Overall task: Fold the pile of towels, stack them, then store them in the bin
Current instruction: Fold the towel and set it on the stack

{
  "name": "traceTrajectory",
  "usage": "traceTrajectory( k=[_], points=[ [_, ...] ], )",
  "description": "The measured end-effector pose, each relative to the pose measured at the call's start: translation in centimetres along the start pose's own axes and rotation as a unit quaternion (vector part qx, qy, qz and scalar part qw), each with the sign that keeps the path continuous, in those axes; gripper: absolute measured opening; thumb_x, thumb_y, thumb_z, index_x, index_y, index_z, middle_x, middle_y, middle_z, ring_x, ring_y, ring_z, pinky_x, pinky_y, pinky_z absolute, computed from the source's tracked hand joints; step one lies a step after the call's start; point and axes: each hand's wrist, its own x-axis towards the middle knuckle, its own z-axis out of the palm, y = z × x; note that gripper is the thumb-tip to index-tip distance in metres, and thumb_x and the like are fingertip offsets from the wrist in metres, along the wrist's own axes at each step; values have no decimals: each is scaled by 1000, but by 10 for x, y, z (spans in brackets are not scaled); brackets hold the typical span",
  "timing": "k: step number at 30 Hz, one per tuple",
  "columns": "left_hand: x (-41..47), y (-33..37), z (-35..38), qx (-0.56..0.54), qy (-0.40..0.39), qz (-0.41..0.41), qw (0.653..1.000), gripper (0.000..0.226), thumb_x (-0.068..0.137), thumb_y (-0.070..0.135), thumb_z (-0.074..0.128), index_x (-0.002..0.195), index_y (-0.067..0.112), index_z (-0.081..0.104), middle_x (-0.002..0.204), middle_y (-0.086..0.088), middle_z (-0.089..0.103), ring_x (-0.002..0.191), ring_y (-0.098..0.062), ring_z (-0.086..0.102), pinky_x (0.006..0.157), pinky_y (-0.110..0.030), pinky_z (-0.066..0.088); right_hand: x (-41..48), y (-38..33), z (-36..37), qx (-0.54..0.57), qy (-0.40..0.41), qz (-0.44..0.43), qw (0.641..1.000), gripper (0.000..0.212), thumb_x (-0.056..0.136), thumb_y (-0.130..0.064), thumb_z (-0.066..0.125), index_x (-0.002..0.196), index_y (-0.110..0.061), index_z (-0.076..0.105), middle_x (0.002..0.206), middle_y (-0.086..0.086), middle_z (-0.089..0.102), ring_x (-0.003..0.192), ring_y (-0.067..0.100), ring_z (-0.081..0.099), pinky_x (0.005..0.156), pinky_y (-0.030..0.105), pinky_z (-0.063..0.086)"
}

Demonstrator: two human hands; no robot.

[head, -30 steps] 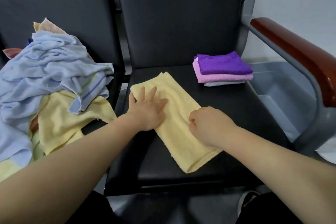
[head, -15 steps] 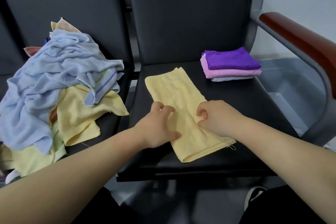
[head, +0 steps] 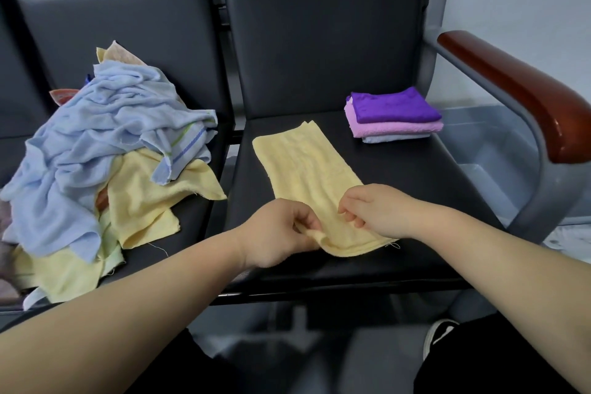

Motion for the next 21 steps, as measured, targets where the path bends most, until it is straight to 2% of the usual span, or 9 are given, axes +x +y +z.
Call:
traceTrajectory(
  k=[2, 5, 7, 9, 11, 14, 17, 19, 21],
  points=[
    [2, 1, -1, -31, 51, 1, 998, 11, 86, 17, 79, 86, 16, 69, 70, 12, 64, 60, -4, 59, 63, -20, 47, -5, -3, -3, 17, -20, 3, 1000, 35, 104, -48, 47, 83, -29, 68, 84, -15, 68, 80, 9, 63, 83, 34, 55],
    [6, -2, -12, -46, 134, -2, 990, 11, 89, 19, 74, 85, 17, 64, 74, 8, 63, 67, -10, 56, 70, -27, 46, -12, -5, -4, -63, -26, -26, 997, 50, 96, -64, 55, 77, -18, 56, 71, -10, 47, 68, 12, 44, 68, 32, 38],
    [7, -5, -21, -57, 164, -10, 985, 12, 87, 22, 72, 82, 18, 63, 73, 7, 61, 68, -12, 53, 69, -31, 45, -12, -4, -3, -120, -7, -49, 992, 41, 93, -50, 66, 76, -15, 53, 69, -8, 47, 67, 14, 43, 62, 31, 34],
    [7, -6, -30, -71, 181, -16, 981, 14, 83, 28, 70, 81, 17, 61, 75, 3, 62, 69, -14, 53, 70, -35, 45, -9, -2, -1, -152, 38, -57, 986, 24, 91, -31, 65, 73, -20, 54, 71, -7, 53, 70, 17, 49, 59, 30, 35],
    [6, -3, -42, -92, 190, -15, 977, 18, 79, 30, 68, 82, 14, 61, 79, -3, 62, 73, -16, 56, 72, -36, 48, -3, -4, -3, -116, 90, -54, 988, 11, 89, -25, 65, 79, -21, 65, 78, -6, 62, 77, 19, 57, 62, 31, 40],
    [4, -2, -64, -211, 146, -59, 965, 13, 89, 9, 65, 81, 14, 57, 79, -9, 58, 76, -25, 58, 75, -39, 53, 4, -9, -15, 34, 124, -32, 991, 7, 86, -21, 72, 83, -15, 74, 79, -3, 69, 76, 16, 60, 71, 32, 45],
    [-5, -4, -86, -304, 21, -177, 936, 20, 91, 5, 57, 78, 19, 61, 79, -6, 63, 77, -27, 64, 83, -40, 53, 3, -13, -25, 237, 5, 17, 971, 11, 89, -12, 74, 79, -15, 75, 82, 3, 71, 83, 18, 64, 80, 35, 50],
    [-12, -4, -91, -303, -46, -222, 926, 14, 83, 10, 62, 75, 21, 66, 77, -3, 67, 72, -22, 66, 75, -34, 53, -1, -17, -29, 292, -77, 57, 952, 8, 94, -9, 69, 92, -13, 75, 92, 3, 75, 89, 17, 67, 81, 31, 53],
    [-11, -3, -91, -294, -53, -239, 924, 13, 87, 10, 60, 80, 21, 63, 75, -2, 67, 66, -18, 66, 70, -31, 53, 0, -19, -31, 306, -94, 83, 944, 17, 96, -11, 68, 111, -12, 74, 102, 3, 76, 95, 16, 68, 84, 31, 51]
  ],
)
